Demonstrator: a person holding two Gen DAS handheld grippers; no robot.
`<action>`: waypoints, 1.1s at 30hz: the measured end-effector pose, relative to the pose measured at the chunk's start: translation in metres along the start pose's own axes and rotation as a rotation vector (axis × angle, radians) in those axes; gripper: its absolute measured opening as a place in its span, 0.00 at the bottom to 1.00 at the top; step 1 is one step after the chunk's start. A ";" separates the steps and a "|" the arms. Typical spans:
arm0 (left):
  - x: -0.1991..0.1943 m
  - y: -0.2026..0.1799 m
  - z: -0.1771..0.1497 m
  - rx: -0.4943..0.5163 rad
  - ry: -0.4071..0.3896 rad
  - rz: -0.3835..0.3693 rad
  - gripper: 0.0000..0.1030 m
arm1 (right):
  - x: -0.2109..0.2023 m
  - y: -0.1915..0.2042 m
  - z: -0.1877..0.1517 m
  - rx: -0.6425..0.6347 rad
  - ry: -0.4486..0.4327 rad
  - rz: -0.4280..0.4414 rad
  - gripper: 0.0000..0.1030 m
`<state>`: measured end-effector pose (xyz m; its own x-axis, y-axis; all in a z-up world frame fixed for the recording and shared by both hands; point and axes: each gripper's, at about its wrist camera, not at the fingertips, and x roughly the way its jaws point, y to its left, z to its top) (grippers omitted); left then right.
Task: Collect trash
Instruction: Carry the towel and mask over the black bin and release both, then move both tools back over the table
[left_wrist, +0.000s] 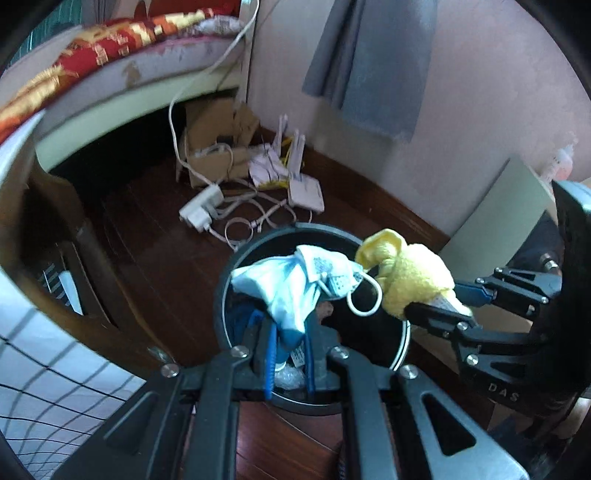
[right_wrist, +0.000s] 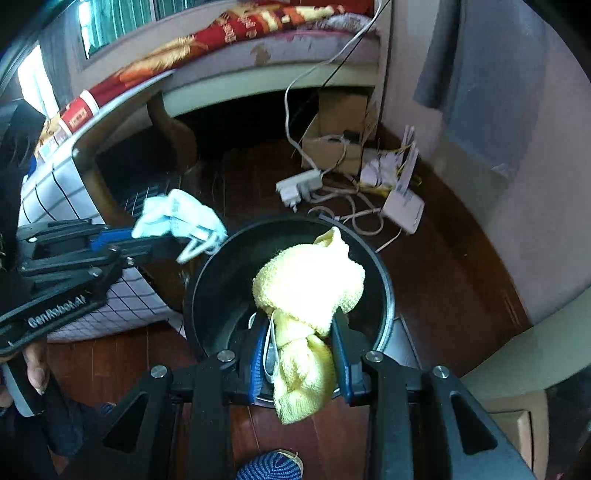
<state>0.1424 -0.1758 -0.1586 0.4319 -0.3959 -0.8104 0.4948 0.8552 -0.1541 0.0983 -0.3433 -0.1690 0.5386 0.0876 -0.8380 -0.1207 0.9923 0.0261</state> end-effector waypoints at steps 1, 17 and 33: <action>0.006 0.001 0.000 -0.007 0.013 -0.006 0.14 | 0.005 0.000 0.001 -0.003 0.010 0.005 0.33; 0.012 0.040 -0.015 -0.115 0.025 0.186 1.00 | 0.059 -0.020 0.006 0.044 0.113 -0.167 1.00; -0.049 0.038 -0.020 -0.157 -0.085 0.194 1.00 | -0.009 0.009 0.026 0.049 -0.058 -0.184 1.00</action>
<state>0.1253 -0.1173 -0.1361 0.5723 -0.2407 -0.7840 0.2762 0.9567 -0.0921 0.1143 -0.3330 -0.1473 0.5955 -0.0919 -0.7981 0.0243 0.9950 -0.0965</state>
